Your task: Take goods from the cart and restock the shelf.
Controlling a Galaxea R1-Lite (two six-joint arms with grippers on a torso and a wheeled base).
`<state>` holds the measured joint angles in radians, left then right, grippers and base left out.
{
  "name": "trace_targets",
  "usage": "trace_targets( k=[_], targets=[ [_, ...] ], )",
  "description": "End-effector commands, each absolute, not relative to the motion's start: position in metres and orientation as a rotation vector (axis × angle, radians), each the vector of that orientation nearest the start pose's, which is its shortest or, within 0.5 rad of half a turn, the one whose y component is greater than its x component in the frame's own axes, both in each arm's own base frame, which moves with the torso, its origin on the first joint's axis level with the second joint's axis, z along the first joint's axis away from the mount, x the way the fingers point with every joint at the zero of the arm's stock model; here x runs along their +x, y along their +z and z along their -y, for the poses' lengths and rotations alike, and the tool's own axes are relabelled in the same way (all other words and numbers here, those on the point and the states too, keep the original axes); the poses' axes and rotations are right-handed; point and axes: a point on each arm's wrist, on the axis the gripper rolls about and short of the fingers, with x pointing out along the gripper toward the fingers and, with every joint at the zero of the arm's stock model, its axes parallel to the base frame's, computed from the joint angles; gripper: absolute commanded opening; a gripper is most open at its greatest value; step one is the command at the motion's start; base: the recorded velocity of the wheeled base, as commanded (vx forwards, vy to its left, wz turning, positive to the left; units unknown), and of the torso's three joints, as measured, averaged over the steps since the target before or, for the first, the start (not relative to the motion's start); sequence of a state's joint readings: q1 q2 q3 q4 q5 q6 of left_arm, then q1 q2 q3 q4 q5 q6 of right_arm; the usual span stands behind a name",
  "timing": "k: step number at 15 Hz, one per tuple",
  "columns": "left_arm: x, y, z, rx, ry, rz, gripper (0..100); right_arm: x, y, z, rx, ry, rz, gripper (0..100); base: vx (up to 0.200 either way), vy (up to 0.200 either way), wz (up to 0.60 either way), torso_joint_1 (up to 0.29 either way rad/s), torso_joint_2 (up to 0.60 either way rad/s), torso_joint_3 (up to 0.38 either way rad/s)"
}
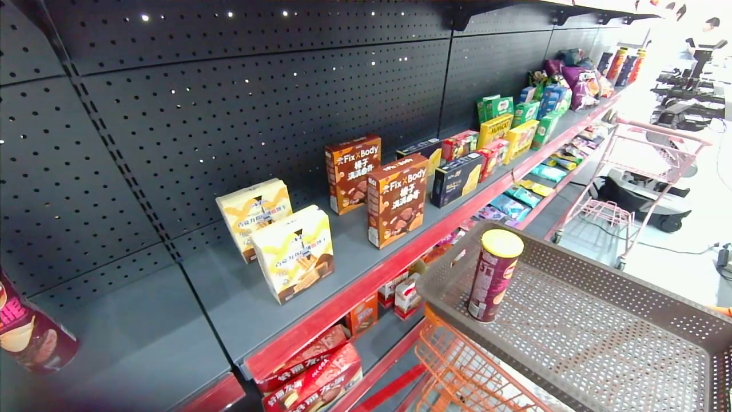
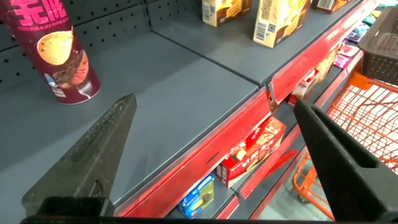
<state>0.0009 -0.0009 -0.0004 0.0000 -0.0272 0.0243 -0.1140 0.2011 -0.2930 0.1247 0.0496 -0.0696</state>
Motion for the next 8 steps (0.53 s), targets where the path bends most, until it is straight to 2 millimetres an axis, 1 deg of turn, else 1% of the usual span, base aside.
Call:
trace_targets(
  k=[1,2,3,5,7,8],
  targets=[
    [-0.023,0.075,0.001,0.025,-0.026,0.000,100,-0.026,0.166,-0.005,-0.070,-0.106,-0.041,100,0.000,0.000,0.00,0.000,0.00,0.000],
    [-0.023,0.076,0.001,0.023,-0.026,0.002,100,-0.027,0.167,-0.005,-0.069,-0.110,-0.061,100,0.000,0.000,0.00,0.000,0.00,0.000],
    [-0.023,0.075,0.001,0.025,-0.026,0.000,100,-0.026,0.164,-0.005,-0.069,-0.127,-0.080,100,0.000,0.000,0.00,0.000,0.00,0.000],
    [-0.023,0.075,0.001,0.025,-0.026,0.000,100,-0.024,0.162,-0.004,-0.073,-0.214,-0.105,100,0.000,0.000,0.00,0.000,0.00,0.000],
    [-0.023,0.075,0.001,0.023,-0.026,0.000,100,-0.006,0.164,0.000,-0.147,-0.209,-0.202,100,0.000,0.000,0.00,0.000,0.00,0.000],
    [-0.023,0.075,0.001,0.023,-0.026,0.000,100,0.001,0.166,0.001,-0.145,-0.203,-0.206,100,0.000,0.000,0.00,0.000,0.00,0.000]
  ],
)
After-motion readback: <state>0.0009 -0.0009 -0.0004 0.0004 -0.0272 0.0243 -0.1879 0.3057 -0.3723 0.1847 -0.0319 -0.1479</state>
